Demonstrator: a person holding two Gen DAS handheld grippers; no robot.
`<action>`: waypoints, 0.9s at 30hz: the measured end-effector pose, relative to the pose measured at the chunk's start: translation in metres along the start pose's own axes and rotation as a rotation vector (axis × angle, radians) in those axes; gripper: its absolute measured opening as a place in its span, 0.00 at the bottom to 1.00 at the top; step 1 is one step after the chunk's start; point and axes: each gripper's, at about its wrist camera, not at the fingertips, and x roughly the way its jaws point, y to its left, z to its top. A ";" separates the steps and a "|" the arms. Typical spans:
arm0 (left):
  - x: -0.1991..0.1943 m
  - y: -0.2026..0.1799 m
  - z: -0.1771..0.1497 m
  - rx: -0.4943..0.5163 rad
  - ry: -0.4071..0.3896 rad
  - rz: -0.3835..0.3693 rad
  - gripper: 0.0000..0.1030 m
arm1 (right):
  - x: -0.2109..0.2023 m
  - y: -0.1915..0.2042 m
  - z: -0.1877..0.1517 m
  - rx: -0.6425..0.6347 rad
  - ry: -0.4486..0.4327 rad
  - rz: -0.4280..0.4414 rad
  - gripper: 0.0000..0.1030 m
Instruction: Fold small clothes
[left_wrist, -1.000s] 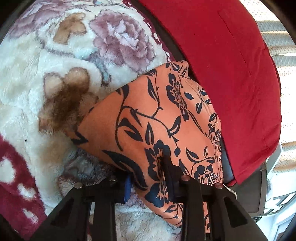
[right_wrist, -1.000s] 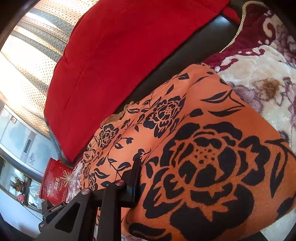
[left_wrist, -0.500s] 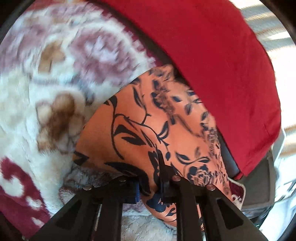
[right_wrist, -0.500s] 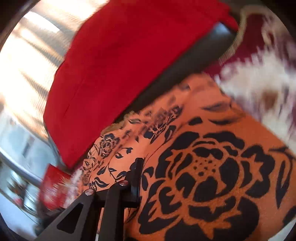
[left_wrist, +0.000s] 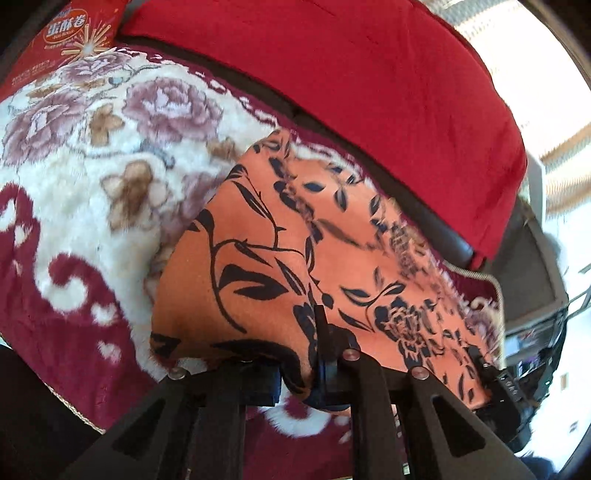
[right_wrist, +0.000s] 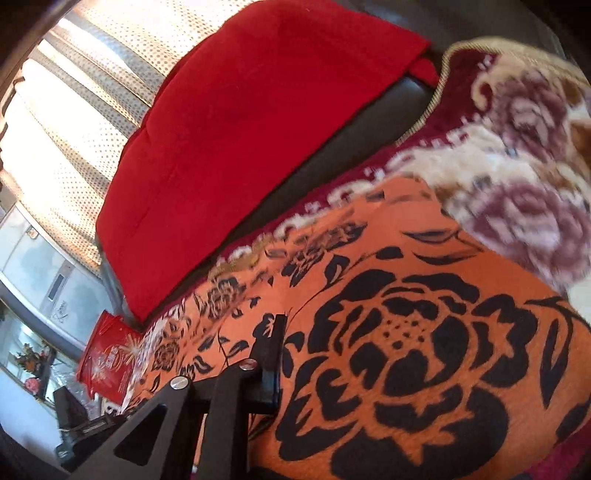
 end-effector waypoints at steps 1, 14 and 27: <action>0.003 0.002 -0.002 0.009 0.003 0.012 0.15 | 0.001 -0.007 -0.006 0.021 0.029 0.004 0.16; -0.006 0.008 -0.013 0.123 0.121 0.082 0.36 | -0.014 -0.075 -0.011 0.316 0.133 0.076 0.62; -0.082 -0.049 0.006 0.489 -0.145 0.202 0.61 | -0.080 -0.003 0.016 -0.059 -0.182 -0.116 0.56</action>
